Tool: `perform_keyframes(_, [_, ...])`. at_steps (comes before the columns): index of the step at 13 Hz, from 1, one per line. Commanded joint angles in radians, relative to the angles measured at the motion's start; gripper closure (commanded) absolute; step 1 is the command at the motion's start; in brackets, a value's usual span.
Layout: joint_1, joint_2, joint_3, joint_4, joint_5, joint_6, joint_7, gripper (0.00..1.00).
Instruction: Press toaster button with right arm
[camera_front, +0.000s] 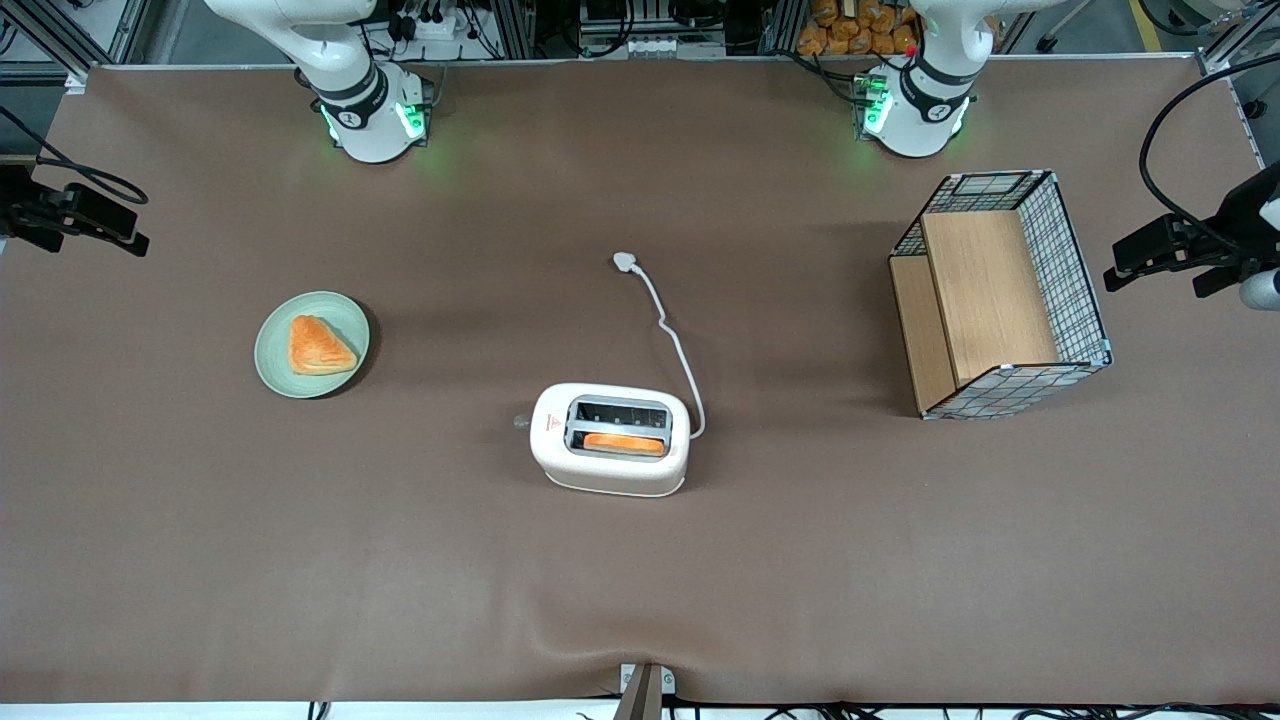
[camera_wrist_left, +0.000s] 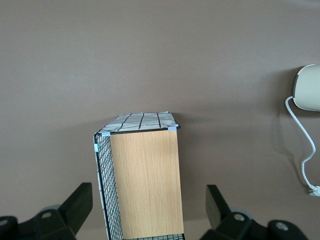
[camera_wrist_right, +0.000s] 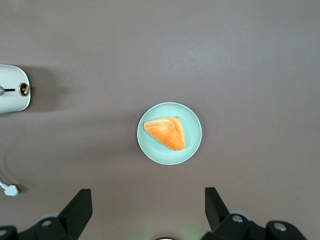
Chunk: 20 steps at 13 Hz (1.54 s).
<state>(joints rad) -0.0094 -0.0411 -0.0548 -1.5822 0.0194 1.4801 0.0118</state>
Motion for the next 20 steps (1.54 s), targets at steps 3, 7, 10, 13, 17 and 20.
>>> perform_keyframes(3, [-0.015,-0.008,0.015,-0.001,-0.003,0.0,0.016,0.0])
perform_keyframes(7, [-0.006,-0.003,0.019,0.005,-0.016,-0.001,0.002,0.0])
perform_keyframes(10, [-0.003,0.012,0.021,0.018,-0.021,-0.009,0.013,0.0])
perform_keyframes(13, [-0.006,0.033,0.021,0.016,-0.019,-0.01,0.013,0.0])
perform_keyframes(17, [-0.004,0.05,0.023,0.008,-0.012,-0.011,0.014,0.0])
perform_keyframes(20, [0.008,0.061,0.023,0.008,-0.007,-0.01,0.014,0.0])
